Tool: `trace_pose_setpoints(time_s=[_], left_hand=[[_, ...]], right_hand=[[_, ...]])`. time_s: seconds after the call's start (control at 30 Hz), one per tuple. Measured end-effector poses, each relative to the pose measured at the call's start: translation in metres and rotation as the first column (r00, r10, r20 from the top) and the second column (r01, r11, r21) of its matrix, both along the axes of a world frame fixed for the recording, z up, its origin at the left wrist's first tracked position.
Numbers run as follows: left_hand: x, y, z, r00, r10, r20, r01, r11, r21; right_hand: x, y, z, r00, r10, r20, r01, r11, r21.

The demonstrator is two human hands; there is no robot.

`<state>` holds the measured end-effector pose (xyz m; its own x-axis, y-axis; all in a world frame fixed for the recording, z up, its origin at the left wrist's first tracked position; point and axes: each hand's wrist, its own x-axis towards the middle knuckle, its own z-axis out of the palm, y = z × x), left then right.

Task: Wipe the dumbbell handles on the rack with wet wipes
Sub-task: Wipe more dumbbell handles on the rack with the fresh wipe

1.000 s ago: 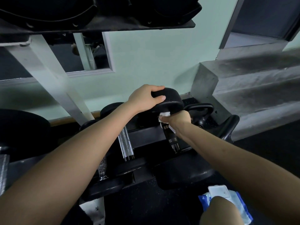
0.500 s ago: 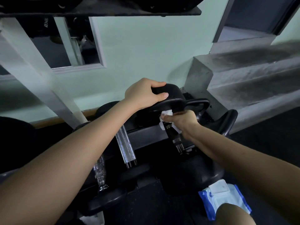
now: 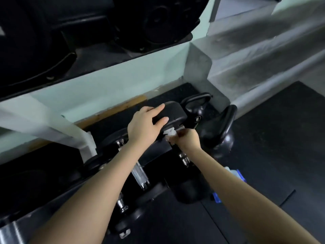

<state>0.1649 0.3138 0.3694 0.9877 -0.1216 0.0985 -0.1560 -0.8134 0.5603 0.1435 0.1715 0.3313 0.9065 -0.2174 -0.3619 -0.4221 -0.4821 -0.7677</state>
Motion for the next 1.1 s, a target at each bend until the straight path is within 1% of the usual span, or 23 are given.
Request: trace_pose_setpoints(time_s=[0.03,0.1,0.17,0.2,0.23,0.27,0.3,0.33,0.37,0.4,0.47,0.57,0.63,0.7,0.77,0.83,0.9,0.93,0.97,1.03,1.07,1.1], left_hand=[[-0.003,-0.001,0.002,0.999,-0.008,-0.041,0.007,1.0,-0.015],[-0.013,-0.003,0.012,0.994,0.029,-0.108,-0.031,0.999,-0.02],[-0.031,-0.005,0.026,0.986,0.144,-0.078,-0.144,0.99,0.006],[-0.042,-0.007,0.034,0.978,0.192,-0.081,-0.195,0.98,-0.028],[-0.054,-0.01,0.043,0.966,0.216,-0.141,-0.232,0.966,-0.11],[-0.067,-0.012,0.052,0.939,0.21,-0.272,-0.273,0.937,-0.22],[-0.079,-0.016,0.062,0.886,0.16,-0.435,-0.32,0.89,-0.325],[-0.09,-0.019,0.071,0.811,0.081,-0.58,-0.375,0.832,-0.409],[-0.1,-0.022,0.079,0.745,0.007,-0.667,-0.411,0.792,-0.451],[-0.107,-0.024,0.086,0.698,-0.051,-0.714,-0.424,0.774,-0.47],[-0.12,-0.029,0.095,0.651,-0.108,-0.752,-0.417,0.776,-0.473],[-0.13,-0.038,0.099,0.645,-0.085,-0.759,-0.378,0.828,-0.415],[-0.131,-0.044,0.101,0.646,-0.068,-0.761,-0.389,0.828,-0.404],[-0.128,-0.052,0.098,0.628,-0.025,-0.778,-0.439,0.814,-0.381],[-0.122,-0.059,0.094,0.598,0.029,-0.801,-0.52,0.775,-0.36],[-0.116,-0.066,0.088,0.573,0.08,-0.816,-0.596,0.724,-0.348],[-0.11,-0.074,0.08,0.536,0.113,-0.837,-0.669,0.661,-0.339],[-0.107,-0.079,0.077,0.507,0.126,-0.853,-0.724,0.599,-0.342],[-0.105,-0.084,0.073,0.473,0.144,-0.869,-0.785,0.518,-0.341],[-0.099,-0.093,0.069,0.399,0.19,-0.897,-0.884,0.341,-0.321],[-0.098,-0.095,0.066,0.363,0.216,-0.906,-0.914,0.27,-0.302],[-0.096,-0.097,0.062,0.34,0.242,-0.909,-0.931,0.22,-0.29]], right_hand=[[-0.006,-0.003,0.006,1.0,0.027,-0.009,-0.028,0.996,-0.079],[-0.021,-0.01,0.024,0.999,0.039,-0.017,-0.042,0.985,-0.166],[-0.037,-0.017,0.047,1.0,0.007,0.022,-0.003,0.978,-0.209],[-0.046,-0.019,0.06,0.999,0.004,0.04,0.005,0.976,-0.216],[-0.055,-0.022,0.073,0.999,0.014,0.045,-0.004,0.975,-0.222],[-0.065,-0.024,0.085,0.999,0.033,0.036,-0.024,0.973,-0.228],[-0.075,-0.026,0.095,0.998,0.061,0.02,-0.055,0.97,-0.236],[-0.084,-0.029,0.102,0.995,0.095,0.007,-0.09,0.965,-0.245],[-0.093,-0.032,0.11,0.992,0.124,0.0,-0.12,0.961,-0.249],[-0.101,-0.035,0.116,0.99,0.144,-0.008,-0.141,0.959,-0.245],[-0.114,-0.038,0.123,0.985,0.167,-0.031,-0.17,0.963,-0.212],[-0.122,-0.041,0.13,0.979,0.185,-0.085,-0.198,0.963,-0.184],[-0.122,-0.046,0.134,0.974,0.197,-0.111,-0.213,0.965,-0.153],[-0.116,-0.055,0.135,0.966,0.209,-0.149,-0.223,0.972,-0.078],[-0.106,-0.071,0.132,0.952,0.238,-0.192,-0.239,0.971,0.019],[-0.092,-0.088,0.125,0.93,0.28,-0.239,-0.252,0.958,0.14],[-0.079,-0.104,0.117,0.922,0.285,-0.26,-0.205,0.932,0.298],[-0.071,-0.111,0.112,0.921,0.28,-0.27,-0.173,0.916,0.361],[-0.064,-0.117,0.108,0.92,0.277,-0.278,-0.152,0.905,0.398],[-0.05,-0.126,0.103,0.917,0.273,-0.291,-0.137,0.9,0.414],[-0.044,-0.128,0.101,0.914,0.279,-0.296,-0.144,0.903,0.406],[-0.037,-0.13,0.097,0.911,0.287,-0.297,-0.154,0.904,0.4]])
